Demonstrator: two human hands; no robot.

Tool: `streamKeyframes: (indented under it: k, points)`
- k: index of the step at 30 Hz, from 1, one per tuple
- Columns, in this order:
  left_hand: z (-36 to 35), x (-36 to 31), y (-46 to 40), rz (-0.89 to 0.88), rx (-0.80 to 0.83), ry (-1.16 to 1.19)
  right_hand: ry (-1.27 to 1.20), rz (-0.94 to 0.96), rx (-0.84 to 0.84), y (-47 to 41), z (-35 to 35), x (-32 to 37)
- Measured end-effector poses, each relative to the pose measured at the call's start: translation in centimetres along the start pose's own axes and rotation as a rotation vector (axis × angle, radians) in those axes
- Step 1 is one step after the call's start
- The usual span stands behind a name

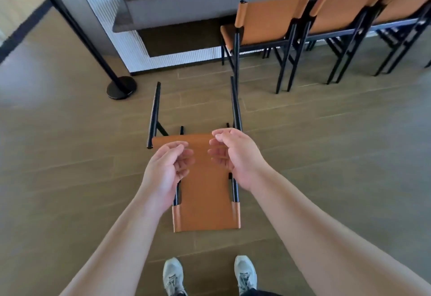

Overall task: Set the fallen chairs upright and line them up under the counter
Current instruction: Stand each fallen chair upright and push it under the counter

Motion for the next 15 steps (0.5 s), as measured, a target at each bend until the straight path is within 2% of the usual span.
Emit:
streamKeyframes:
  k: [7, 11, 15]
  points:
    - [3.9, 0.1, -5.0, 0.057, 0.131, -0.052, 0.003, -0.016, -0.157, -0.8, -3.2, -3.0]
    - [6.8, 2.9, -8.4, 0.109, 0.177, -0.128, 0.036, -0.028, -0.241, -2.7, -5.0, -6.6]
    - [9.4, 7.3, -11.4, 0.146, 0.147, -0.23, 0.18, -0.105, -0.228, -4.4, -6.0, -12.4]
Point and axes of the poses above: each hand's wrist, its own y-axis away from the middle knuckle, its own z-axis out of the back of the hand, x = y × z, the point moved 1 cm from there along -y, towards the middle knuckle, and after that the axes turned 1 degree about z, right-handed, at the moved point
